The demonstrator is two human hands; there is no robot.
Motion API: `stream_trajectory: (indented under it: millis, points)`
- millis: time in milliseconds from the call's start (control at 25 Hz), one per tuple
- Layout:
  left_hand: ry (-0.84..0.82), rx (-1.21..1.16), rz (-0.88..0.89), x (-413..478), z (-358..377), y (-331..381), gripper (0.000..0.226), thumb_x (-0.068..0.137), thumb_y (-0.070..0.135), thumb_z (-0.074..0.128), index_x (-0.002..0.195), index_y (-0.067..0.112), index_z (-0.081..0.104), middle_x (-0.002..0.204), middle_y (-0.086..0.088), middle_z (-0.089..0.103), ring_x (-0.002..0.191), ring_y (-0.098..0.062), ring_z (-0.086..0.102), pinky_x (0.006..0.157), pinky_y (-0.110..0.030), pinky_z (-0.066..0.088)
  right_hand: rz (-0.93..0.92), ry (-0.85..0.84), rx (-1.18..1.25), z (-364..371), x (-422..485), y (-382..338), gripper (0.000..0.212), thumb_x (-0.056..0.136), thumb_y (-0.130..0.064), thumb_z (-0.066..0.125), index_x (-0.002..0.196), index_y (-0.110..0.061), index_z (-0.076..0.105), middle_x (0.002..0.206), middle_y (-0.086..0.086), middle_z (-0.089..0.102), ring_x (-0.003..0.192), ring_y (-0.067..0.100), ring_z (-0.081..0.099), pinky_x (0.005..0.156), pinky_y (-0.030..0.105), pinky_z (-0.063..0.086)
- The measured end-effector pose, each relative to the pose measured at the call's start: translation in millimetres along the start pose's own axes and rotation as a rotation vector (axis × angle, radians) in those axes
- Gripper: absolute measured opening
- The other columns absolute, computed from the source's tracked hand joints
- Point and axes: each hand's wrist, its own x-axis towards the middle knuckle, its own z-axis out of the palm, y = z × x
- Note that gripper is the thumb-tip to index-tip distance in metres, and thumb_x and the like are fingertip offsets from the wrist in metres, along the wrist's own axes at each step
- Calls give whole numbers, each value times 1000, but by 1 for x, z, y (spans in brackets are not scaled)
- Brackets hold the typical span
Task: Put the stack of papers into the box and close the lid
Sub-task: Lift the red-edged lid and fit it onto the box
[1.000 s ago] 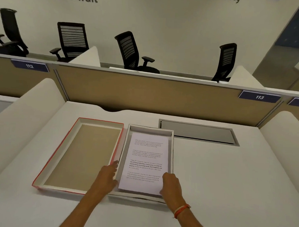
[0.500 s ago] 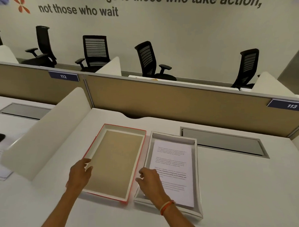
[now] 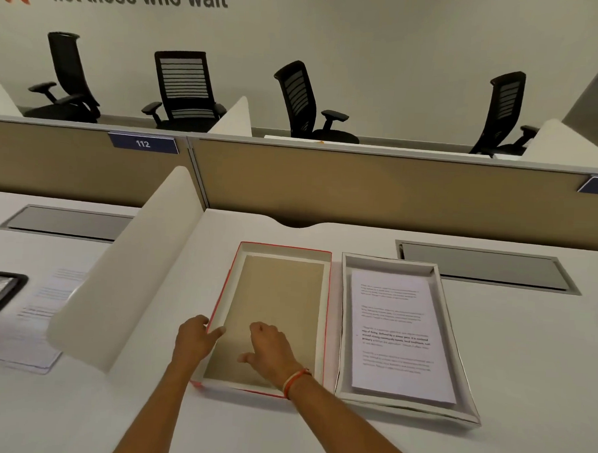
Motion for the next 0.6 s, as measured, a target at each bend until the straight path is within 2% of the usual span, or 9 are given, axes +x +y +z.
stream_trajectory:
  millis: [120, 160, 240, 360, 440, 520, 600]
  points:
    - [36, 49, 10, 2, 3, -2, 28, 89, 38, 67, 92, 10, 62, 90, -10, 66, 82, -23, 63, 82, -36, 54, 13, -42, -89, 11, 12, -4, 89, 86, -50, 65, 151, -5, 23, 162, 18, 18, 148, 39, 20, 121, 52, 21]
    - [44, 57, 6, 3, 4, -4, 26, 90, 34, 66, 88, 9, 61, 87, -9, 64, 79, -22, 63, 79, -36, 54, 12, -60, -104, 14, 14, -6, 95, 86, -54, 62, 154, -6, 17, 164, 17, 10, 151, 38, 11, 122, 54, 14]
    - [53, 62, 3, 5, 7, -6, 21, 93, 26, 62, 90, 5, 65, 89, -11, 67, 82, -25, 67, 75, -32, 53, -17, -98, -128, 22, 14, -9, 102, 85, -62, 57, 155, -6, 10, 165, 16, 2, 152, 36, 3, 123, 55, 5]
    - [67, 47, 25, 7, 10, -7, 23, 95, 15, 55, 87, -3, 67, 83, -16, 66, 79, -31, 67, 65, -29, 45, -42, -151, -146, 40, 4, -18, 102, 85, -66, 52, 156, -7, 10, 165, 16, 1, 153, 34, 0, 123, 55, 2]
    - [92, 32, 47, 7, 10, -8, 24, 95, 12, 53, 77, -1, 62, 72, -13, 56, 70, -30, 62, 62, -30, 41, -45, -154, -119, 51, -5, -24, 94, 89, -64, 48, 155, -7, 14, 164, 17, 5, 153, 35, 4, 124, 53, 5]
    - [98, 16, 71, 8, 8, -9, 22, 96, 12, 50, 75, 5, 51, 71, -9, 53, 65, -24, 53, 63, -32, 42, -92, -132, -98, 57, -12, -29, 78, 95, -54, 45, 152, -4, 23, 162, 19, 17, 151, 36, 15, 123, 52, 13]
    - [62, -101, 75, 11, 2, -8, 19, 97, 13, 47, 81, 4, 48, 73, -10, 55, 67, -26, 53, 62, -35, 42, -174, -73, -97, 61, -19, -34, 57, 101, -34, 46, 145, 0, 37, 157, 21, 30, 146, 38, 26, 120, 50, 20]
